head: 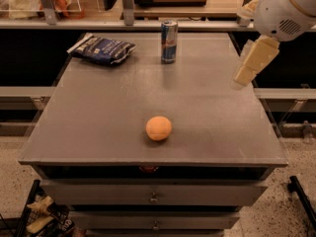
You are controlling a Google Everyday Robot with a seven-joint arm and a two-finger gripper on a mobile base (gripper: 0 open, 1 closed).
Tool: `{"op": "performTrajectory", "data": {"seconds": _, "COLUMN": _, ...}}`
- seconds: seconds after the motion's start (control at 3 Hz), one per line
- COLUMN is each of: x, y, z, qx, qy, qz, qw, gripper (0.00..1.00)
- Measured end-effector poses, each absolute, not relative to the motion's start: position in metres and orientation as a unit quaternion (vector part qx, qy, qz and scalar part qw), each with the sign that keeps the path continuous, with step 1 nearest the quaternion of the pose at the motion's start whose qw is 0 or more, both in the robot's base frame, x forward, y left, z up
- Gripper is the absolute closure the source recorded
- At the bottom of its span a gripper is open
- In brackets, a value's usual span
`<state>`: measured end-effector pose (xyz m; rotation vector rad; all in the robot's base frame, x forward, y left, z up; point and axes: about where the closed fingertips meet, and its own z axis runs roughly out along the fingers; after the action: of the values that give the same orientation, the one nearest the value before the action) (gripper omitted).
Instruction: Move redbull can near orange
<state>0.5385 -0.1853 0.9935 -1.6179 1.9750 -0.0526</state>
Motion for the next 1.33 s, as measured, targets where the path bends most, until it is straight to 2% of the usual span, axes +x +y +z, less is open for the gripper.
{"op": "performTrajectory", "data": {"seconds": 0.67, "x": 0.609, "y": -0.164, "z": 0.974, "qx": -0.548, "qy": 0.749, "qz": 0.079, "qw": 0.363, "gripper": 0.00}}
{"op": "performTrajectory", "data": {"seconds": 1.33, "x": 0.618, "y": -0.159, "z": 0.970, "qx": -0.535, "qy": 0.748, "qz": 0.088, "qw": 0.383, "gripper": 0.00}}
